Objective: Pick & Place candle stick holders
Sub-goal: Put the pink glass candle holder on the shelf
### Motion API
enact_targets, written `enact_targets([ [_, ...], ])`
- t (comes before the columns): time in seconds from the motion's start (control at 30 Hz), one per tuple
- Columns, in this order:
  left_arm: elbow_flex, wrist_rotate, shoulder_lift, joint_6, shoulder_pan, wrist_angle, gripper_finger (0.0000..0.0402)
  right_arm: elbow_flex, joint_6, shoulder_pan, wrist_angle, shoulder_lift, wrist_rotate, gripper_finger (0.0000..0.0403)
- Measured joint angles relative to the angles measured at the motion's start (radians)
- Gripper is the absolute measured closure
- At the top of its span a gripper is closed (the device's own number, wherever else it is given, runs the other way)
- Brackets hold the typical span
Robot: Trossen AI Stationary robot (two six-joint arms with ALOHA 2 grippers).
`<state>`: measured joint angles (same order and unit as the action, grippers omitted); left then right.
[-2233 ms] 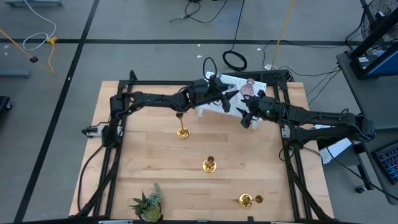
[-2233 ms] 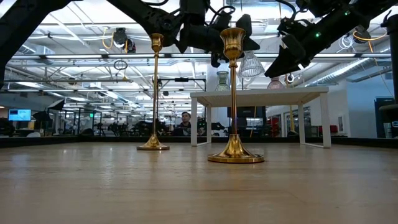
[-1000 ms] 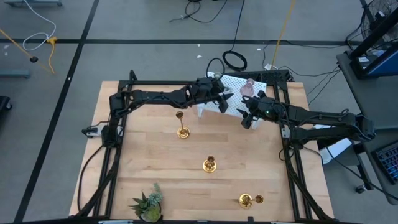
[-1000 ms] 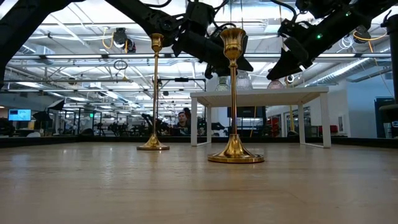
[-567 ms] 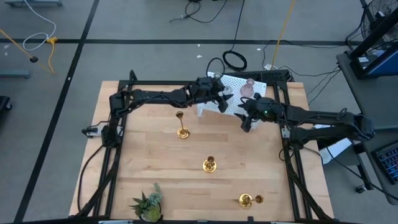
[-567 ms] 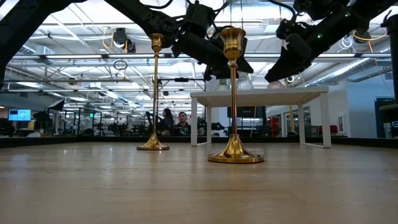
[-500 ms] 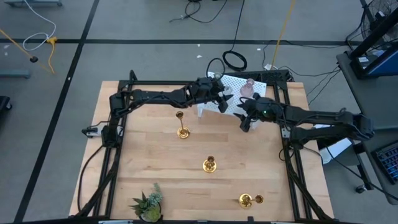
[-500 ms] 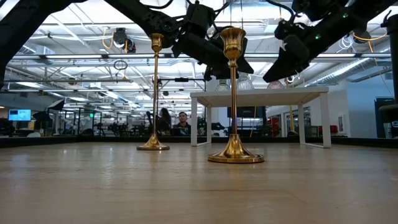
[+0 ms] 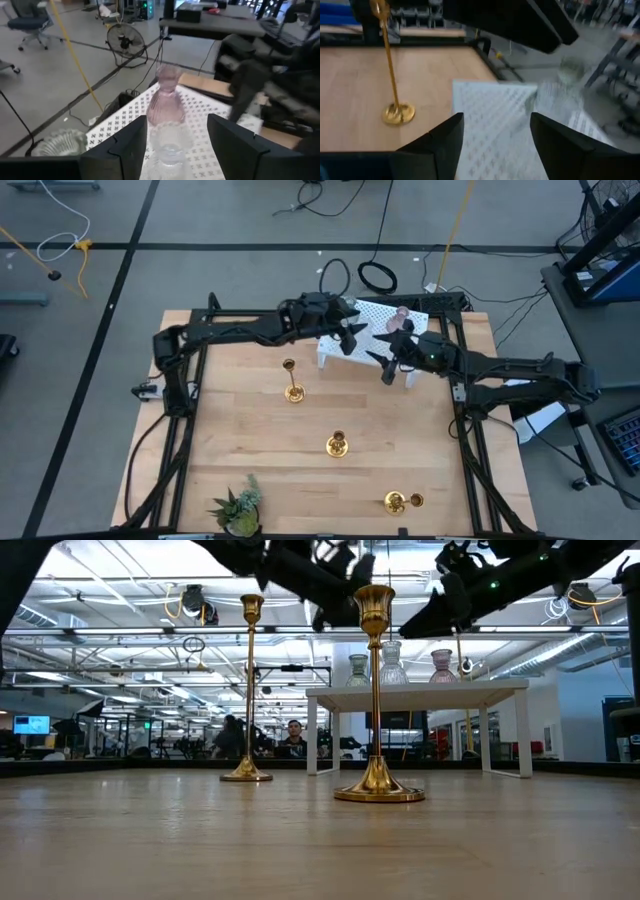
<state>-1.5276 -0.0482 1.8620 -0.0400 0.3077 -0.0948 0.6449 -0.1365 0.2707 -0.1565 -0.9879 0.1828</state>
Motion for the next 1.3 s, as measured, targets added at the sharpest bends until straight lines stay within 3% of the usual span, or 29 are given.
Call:
enact_targets([
  [0.17,0.000,0.005,-0.118,0.029,-0.010,0.113,0.0188,0.000,-0.008,0.004,-0.086,-0.051,0.005,0.0159],
  [0.37,0.000,0.003,-0.315,0.059,-0.011,0.372,0.0188,-0.001,-0.039,0.004,-0.164,-0.109,0.133,0.0140],
  [0.63,0.000,-0.004,-0.500,0.117,-0.011,0.537,0.0188,-0.001,-0.034,0.009,-0.300,-0.106,0.140,0.0129],
  [0.77,0.000,-0.004,-0.533,0.143,-0.011,0.544,0.0188,0.000,-0.078,0.037,-0.371,-0.121,0.213,0.0132],
  [0.87,0.000,-0.004,-0.536,0.157,-0.011,0.546,0.0188,-0.001,-0.097,0.067,-0.413,-0.143,0.206,0.0132],
  [1.07,0.000,-0.005,-0.529,0.178,-0.011,0.548,0.0188,0.009,-0.088,0.115,-0.455,-0.207,0.083,0.0133],
  [1.3,0.000,-0.005,-0.527,0.216,-0.010,0.548,0.0188,0.022,-0.174,0.138,-0.427,-0.247,0.183,0.0133],
])
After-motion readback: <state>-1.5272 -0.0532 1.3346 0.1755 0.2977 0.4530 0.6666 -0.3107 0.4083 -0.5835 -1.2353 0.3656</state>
